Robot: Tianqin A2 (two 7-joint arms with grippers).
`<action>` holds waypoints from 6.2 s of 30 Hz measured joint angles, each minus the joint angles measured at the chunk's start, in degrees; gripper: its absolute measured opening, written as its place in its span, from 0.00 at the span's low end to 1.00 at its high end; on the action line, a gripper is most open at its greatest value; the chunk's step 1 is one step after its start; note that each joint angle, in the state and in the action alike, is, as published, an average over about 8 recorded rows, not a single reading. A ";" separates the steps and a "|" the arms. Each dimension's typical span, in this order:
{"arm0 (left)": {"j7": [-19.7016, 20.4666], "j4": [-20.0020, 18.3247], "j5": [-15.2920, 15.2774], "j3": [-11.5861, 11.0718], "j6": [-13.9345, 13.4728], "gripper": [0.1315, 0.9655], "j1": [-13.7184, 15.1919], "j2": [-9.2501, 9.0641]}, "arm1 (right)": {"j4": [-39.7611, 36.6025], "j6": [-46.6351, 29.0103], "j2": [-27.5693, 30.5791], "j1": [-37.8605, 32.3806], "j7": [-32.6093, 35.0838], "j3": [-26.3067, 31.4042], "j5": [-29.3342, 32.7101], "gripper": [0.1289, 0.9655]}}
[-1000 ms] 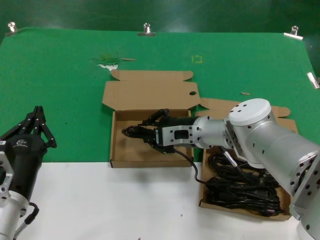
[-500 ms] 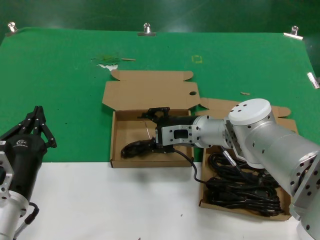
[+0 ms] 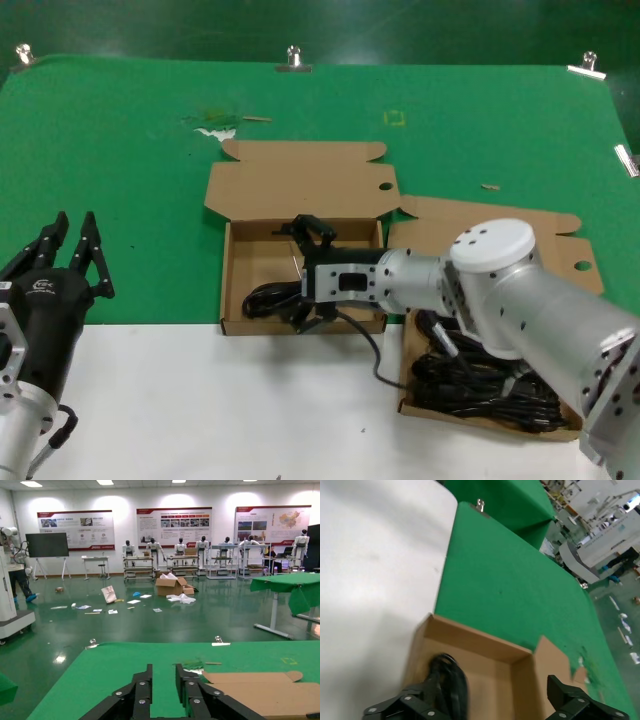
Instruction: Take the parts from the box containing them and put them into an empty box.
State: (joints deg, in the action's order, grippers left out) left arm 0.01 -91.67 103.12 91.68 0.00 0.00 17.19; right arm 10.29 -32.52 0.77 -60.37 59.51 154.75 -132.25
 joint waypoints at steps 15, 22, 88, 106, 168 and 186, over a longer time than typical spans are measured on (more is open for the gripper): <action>0.00 0.00 0.00 0.00 0.00 0.32 0.00 0.00 | 15.99 6.39 3.23 11.86 -11.71 -12.40 5.73 0.92; 0.00 0.00 0.01 0.00 0.00 0.49 0.00 0.00 | 23.91 9.55 4.83 17.74 -17.49 -18.53 8.56 0.96; -0.01 0.00 0.02 0.00 0.00 1.00 0.00 0.00 | 78.52 31.37 15.84 58.25 -57.42 -60.86 28.09 1.00; -0.01 0.00 0.01 0.00 0.00 1.00 0.00 0.00 | 78.52 31.37 15.84 58.25 -57.42 -60.86 28.09 1.00; -0.01 0.00 0.01 0.00 0.00 1.00 0.00 0.00 | 78.52 31.37 15.84 58.25 -57.42 -60.86 28.09 1.00; -0.01 0.00 0.01 0.00 0.00 1.00 0.00 0.00 | 78.52 31.37 15.84 58.25 -57.41 -60.86 28.09 1.00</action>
State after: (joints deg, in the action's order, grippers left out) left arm 0.00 -91.67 103.13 91.67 0.00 0.00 17.19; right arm 88.81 -1.14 16.61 -2.12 2.09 93.89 -104.16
